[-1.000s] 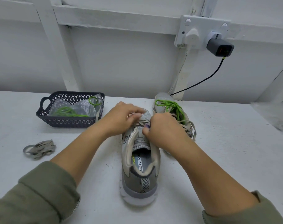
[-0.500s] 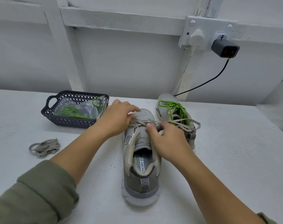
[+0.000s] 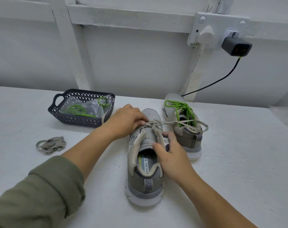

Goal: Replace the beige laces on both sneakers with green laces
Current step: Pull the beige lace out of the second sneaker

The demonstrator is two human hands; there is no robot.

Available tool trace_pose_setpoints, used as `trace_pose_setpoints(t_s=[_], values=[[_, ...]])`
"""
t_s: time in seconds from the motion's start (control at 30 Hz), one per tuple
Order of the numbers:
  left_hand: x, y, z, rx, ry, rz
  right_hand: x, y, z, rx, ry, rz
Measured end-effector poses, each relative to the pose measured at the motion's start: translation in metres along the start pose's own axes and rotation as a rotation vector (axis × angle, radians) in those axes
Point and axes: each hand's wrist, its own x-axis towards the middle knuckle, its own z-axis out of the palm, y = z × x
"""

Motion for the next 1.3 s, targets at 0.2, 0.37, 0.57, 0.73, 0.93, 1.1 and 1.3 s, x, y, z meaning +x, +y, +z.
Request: trace_pose_setpoints(t_s=[0.2, 0.37, 0.57, 0.73, 0.93, 1.1, 1.3], values=[[0.002, 0.009, -0.002, 0.520, 0.329, -0.343, -0.001, 0.000, 0.000, -0.004, 0.024, -0.004], [0.000, 0.016, -0.005, 0.525, 0.219, -0.277, -0.003, -0.001, 0.001, 0.003, 0.031, 0.008], [0.000, 0.018, -0.001, 0.460, 0.209, -0.009, -0.003, -0.003, 0.001, -0.038, 0.047, 0.006], [-0.007, 0.019, -0.013, 0.607, 0.395, -0.544, -0.004, -0.003, 0.001, -0.053, 0.047, -0.002], [0.002, 0.034, -0.005, 0.367, 0.058, -0.078, -0.003, -0.005, 0.002, -0.069, 0.055, 0.009], [-0.004, 0.021, -0.003, 0.557, 0.337, -0.536, -0.004, -0.004, 0.001, -0.055, 0.061, -0.008], [-0.006, 0.026, -0.004, 0.324, 0.228, -0.261, -0.004, -0.006, 0.003, -0.060, 0.058, -0.006]])
